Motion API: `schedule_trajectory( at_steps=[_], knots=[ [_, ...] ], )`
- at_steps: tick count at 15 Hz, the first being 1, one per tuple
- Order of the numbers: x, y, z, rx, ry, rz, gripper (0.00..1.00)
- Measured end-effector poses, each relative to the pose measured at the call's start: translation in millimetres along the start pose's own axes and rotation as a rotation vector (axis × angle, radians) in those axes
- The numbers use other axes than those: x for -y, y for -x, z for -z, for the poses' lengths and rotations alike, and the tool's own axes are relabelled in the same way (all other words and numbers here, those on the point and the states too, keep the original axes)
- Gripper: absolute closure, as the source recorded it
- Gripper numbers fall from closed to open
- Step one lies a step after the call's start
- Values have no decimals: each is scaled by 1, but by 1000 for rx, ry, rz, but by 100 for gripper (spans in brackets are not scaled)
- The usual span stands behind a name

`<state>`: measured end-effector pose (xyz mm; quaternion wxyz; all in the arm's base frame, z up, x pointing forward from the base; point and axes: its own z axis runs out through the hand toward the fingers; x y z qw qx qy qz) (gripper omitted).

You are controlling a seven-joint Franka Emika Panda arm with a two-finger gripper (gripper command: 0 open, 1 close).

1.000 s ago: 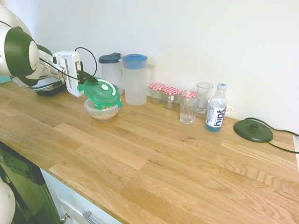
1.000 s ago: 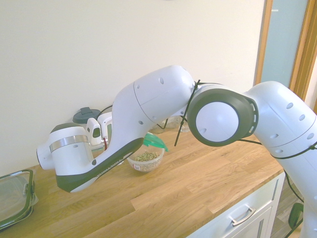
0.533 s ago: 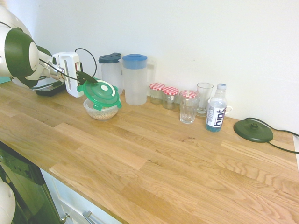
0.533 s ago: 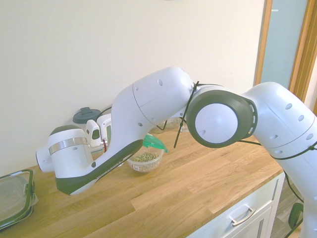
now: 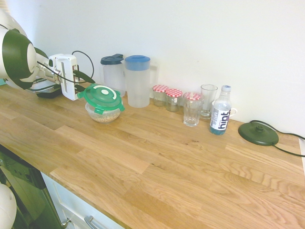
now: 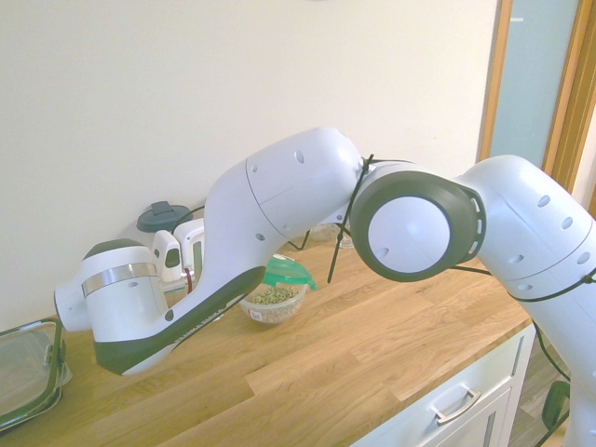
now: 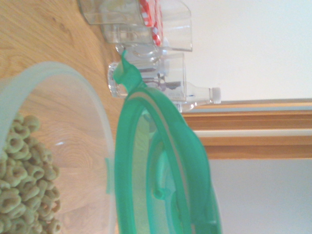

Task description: Cover the lid of food container

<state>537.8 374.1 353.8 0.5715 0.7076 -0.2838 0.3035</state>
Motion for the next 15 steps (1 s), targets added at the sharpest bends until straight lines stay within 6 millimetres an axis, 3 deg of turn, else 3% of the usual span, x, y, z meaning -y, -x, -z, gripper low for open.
schedule_trajectory(
  at_steps=[5,8,10,12,15],
  knots=[
    [-24,9,44,28,-92,23,0],
    [-36,11,55,66,-119,42,0],
    [-53,0,59,144,-165,54,0],
    [-78,-31,48,256,-245,48,0],
    [-112,-78,2,403,-389,52,0]
  ],
)
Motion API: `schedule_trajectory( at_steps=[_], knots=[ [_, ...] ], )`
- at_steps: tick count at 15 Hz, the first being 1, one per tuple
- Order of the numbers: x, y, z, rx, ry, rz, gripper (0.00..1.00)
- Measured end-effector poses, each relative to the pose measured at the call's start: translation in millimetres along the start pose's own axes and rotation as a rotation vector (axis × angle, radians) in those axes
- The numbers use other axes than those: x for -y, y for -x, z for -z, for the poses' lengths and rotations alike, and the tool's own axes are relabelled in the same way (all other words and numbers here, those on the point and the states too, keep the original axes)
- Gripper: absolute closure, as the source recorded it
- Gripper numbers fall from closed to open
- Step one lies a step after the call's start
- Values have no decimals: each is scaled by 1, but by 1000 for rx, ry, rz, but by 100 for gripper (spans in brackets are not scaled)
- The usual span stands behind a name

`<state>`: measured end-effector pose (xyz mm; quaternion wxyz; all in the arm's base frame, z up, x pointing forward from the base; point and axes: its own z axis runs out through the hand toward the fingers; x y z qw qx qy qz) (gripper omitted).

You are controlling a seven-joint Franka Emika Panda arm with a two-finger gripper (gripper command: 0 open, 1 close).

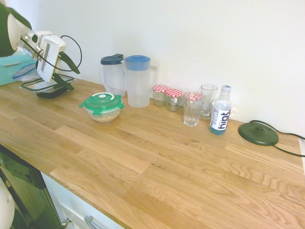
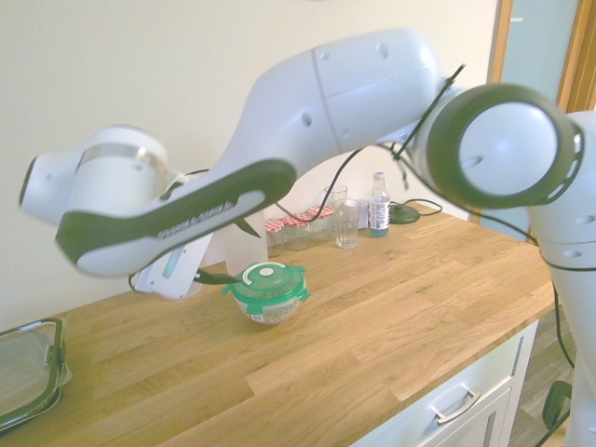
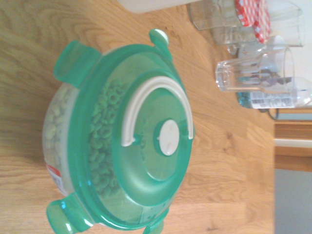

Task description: Cover the lid of food container

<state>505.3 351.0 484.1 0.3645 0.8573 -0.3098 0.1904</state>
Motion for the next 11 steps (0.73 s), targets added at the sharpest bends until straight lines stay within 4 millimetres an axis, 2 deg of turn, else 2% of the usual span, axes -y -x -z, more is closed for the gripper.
schedule_trajectory(
  at_steps=[3,6,9,11],
  knots=[
    [-54,-64,-34,143,-152,3,0],
    [-117,-117,-87,312,-315,-7,0],
    [-198,-144,-146,505,-468,-3,0],
    [-252,-141,-181,580,-533,15,0]
  ],
)
